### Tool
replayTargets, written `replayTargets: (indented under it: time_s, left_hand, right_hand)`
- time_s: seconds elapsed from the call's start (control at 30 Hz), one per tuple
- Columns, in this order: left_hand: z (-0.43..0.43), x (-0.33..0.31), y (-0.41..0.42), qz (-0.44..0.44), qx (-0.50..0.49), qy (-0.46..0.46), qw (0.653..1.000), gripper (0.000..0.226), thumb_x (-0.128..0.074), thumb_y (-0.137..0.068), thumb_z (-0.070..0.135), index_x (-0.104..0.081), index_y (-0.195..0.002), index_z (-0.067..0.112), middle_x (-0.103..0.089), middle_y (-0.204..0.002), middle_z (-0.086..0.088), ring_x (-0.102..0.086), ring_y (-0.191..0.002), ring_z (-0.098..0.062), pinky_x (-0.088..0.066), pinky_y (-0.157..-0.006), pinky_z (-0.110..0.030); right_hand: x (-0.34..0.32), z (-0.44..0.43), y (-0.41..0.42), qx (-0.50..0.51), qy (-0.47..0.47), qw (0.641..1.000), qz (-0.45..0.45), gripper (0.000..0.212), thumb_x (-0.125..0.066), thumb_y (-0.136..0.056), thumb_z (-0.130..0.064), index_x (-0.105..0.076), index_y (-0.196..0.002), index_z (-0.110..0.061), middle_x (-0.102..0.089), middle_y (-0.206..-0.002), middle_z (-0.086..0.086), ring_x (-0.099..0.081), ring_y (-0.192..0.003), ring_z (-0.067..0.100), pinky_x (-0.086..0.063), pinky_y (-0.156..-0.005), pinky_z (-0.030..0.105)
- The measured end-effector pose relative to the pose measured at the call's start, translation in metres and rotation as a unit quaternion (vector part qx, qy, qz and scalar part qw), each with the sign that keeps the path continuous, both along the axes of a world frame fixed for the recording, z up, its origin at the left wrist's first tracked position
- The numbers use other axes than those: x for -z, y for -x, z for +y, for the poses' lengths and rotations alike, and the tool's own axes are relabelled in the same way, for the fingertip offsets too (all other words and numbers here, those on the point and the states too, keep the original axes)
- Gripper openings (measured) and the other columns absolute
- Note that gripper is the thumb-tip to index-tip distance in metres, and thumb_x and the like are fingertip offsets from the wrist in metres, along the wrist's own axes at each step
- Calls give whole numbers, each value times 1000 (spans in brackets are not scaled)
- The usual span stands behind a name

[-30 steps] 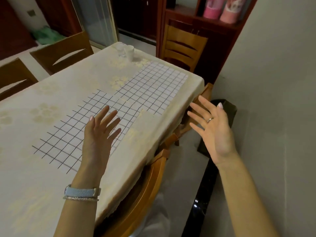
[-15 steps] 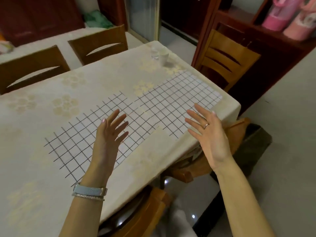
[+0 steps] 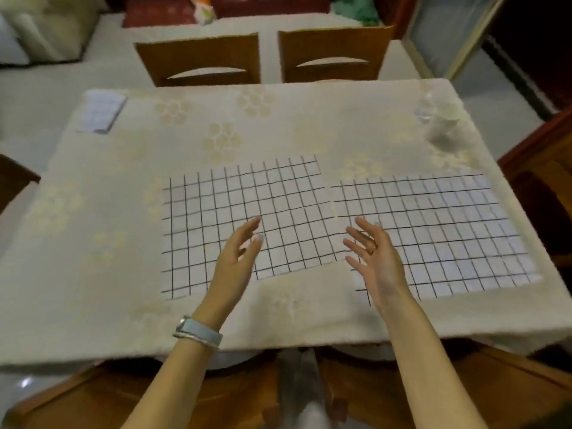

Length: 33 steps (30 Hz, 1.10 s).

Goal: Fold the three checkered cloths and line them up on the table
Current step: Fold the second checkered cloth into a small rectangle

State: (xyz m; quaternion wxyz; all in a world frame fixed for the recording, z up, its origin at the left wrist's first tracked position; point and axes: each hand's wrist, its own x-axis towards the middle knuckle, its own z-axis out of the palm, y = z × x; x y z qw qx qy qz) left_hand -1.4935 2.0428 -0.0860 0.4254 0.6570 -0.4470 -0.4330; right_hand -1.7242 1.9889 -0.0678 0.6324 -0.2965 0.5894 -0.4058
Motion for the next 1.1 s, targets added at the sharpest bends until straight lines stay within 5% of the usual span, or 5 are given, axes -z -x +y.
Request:
replayTargets:
  time_s: [0.3,0.77,0.97,1.1]
  left_hand:
    - [-25,91,50,-309,160,7,937,54,-56,-91,38,-48,-141,24,-41,-152,-2,-27,-146,-24,-27,-116,-48]
    - [-63,148,103,-388,219,-6,895,62,-60,-83,32,-44,-143,27,-26,-160,-5,-16,-150,-31,-16,-116,-60]
    - [-73,151,114,-427,179,-13,886,61,-59,-86,42,-44,-143,27,-38,-155,-6,-33,-144,-31,-25,-113,-61]
    - [-81,151,118,-446,142,-16,884,62,-74,-78,30,-52,-136,25,-50,-146,-4,-47,-133,-29,-36,-108,-56]
  right_hand:
    - [67,-19,6,2,-118,993,-16,33,-44,-100,-38,-63,-121,-22,-63,-127,6,-62,-113,20,-46,-99,40]
    - [104,-42,12,108,-181,977,-36,36,-47,-102,-27,-47,-135,-14,-49,-130,9,-58,-117,31,-47,-104,46]
    - [112,-53,5,70,-166,983,-22,19,-53,-99,-17,-53,-117,-11,-56,-90,6,-59,-82,17,-56,-87,37]
    - [116,-59,5,32,-162,985,-41,28,-58,-96,-22,-61,-117,-3,-58,-93,13,-58,-87,22,-58,-85,37]
